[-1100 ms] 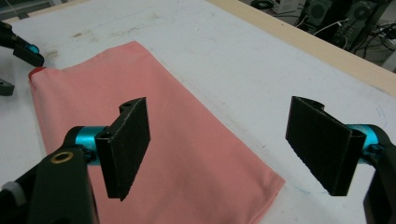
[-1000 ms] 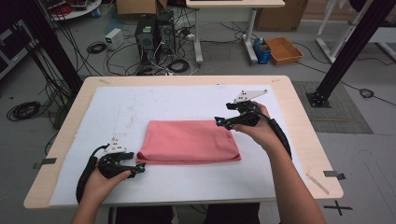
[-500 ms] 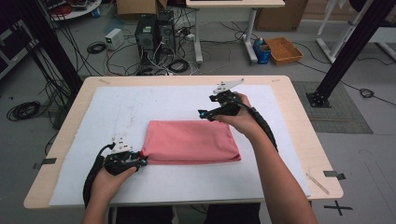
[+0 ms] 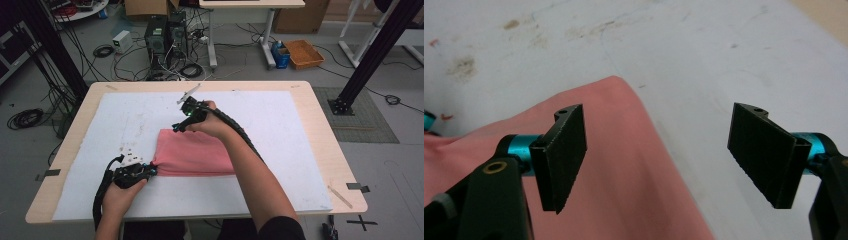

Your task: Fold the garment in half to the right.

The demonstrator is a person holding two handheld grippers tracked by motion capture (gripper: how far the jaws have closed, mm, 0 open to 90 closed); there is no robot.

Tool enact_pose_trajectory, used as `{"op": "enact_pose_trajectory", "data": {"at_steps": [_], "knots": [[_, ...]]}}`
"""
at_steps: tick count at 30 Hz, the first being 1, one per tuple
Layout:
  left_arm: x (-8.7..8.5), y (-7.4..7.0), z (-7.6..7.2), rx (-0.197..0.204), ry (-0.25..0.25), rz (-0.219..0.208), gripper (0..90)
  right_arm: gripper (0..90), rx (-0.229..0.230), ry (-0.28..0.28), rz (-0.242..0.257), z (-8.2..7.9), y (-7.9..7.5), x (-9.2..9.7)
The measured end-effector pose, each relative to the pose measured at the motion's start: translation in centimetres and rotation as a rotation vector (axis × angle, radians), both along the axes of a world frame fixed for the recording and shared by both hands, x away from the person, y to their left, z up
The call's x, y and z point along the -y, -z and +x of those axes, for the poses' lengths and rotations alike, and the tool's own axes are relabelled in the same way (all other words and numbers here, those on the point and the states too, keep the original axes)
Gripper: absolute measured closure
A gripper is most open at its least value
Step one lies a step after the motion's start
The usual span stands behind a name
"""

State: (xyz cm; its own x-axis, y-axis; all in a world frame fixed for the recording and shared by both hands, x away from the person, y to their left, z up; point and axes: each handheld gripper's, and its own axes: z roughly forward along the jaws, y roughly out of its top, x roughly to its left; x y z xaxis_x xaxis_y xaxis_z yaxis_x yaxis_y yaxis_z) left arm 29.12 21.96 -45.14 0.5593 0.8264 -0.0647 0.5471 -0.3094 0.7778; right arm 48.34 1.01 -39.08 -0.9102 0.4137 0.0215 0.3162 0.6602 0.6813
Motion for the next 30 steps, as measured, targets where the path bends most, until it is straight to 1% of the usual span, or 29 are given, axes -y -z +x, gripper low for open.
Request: {"op": "enact_pose_trajectory", "data": {"at_steps": [2,4,6,8,9,10,11,12,13,14,15,16,18,20,22,26,28,30], "knots": [[0.0,0.0,0.0,-0.003,0.006,-0.006,81.3,27.5,-0.005,-0.01,-0.011,0.2,0.8,-1.5],[0.0,0.0,0.0,-0.001,0.015,-0.002,81.3,29.4,-0.017,-0.012,-0.037,0.4,1.7,-2.9],[0.0,0.0,0.0,-0.002,0.017,-0.004,81.3,32.5,-0.039,-0.015,-0.062,0.4,2.5,-4.2],[0.0,0.0,0.0,0.0,0.018,-0.004,81.3,38.4,-0.057,-0.017,-0.082,0.4,3.3,-5.2],[0.0,0.0,0.0,0.001,0.018,-0.003,81.3,42.5,-0.055,-0.012,-0.107,0.4,3.6,-5.6],[0.0,0.0,-0.1,0.001,0.019,-0.004,81.3,46.9,-0.058,-0.011,-0.122,0.4,3.9,-5.9],[0.0,0.0,-0.1,0.003,0.023,-0.001,81.3,49.9,-0.064,-0.011,-0.123,0.4,4.1,-6.1],[0.0,0.0,-0.1,0.003,0.023,-0.001,81.3,63.8,-0.064,-0.01,-0.115,0.5,4.0,-6.2],[0.0,0.0,-0.1,0.01,0.023,-0.004,81.4,74.2,-0.072,-0.016,-0.112,0.5,3.9,-6.3],[0.0,0.0,-0.2,0.014,0.025,-0.007,81.5,81.4,-0.067,-0.025,-0.122,0.5,3.8,-6.5],[-0.1,0.0,-0.2,0.017,0.026,-0.013,81.5,85.3,-0.055,-0.036,-0.131,0.3,3.7,-6.7],[-0.2,-0.1,-0.3,0.025,0.027,-0.025,81.6,86.9,-0.052,-0.041,-0.141,0.1,3.7,-6.9],[-0.4,-0.1,-0.5,0.028,0.034,-0.034,81.7,87.7,-0.051,-0.048,-0.153,-0.1,3.5,-7.1],[-0.5,-0.1,-0.6,0.032,0.035,-0.042,81.8,88.1,-0.04,-0.061,-0.147,-0.3,3.4,-7.3],[-0.8,-0.2,-0.9,0.037,0.033,-0.042,81.9,88.2,-0.033,-0.07,-0.129,-0.5,3.1,-7.5],[-1.5,-0.6,-1.4,0.054,0.028,-0.056,81.9,88.2,-0.012,-0.092,-0.058,-0.9,1.9,-7.7],[-1.7,-0.9,-1.5,0.069,0.035,-0.056,81.9,88.2,0.012,-0.106,-0.042,-0.8,1.4,-7.6],[-1.7,-1.3,-1.6,0.079,0.052,-0.044,82.0,88.1,0.005,-0.103,-0.039,-1.1,0.9,-7.4]]}}
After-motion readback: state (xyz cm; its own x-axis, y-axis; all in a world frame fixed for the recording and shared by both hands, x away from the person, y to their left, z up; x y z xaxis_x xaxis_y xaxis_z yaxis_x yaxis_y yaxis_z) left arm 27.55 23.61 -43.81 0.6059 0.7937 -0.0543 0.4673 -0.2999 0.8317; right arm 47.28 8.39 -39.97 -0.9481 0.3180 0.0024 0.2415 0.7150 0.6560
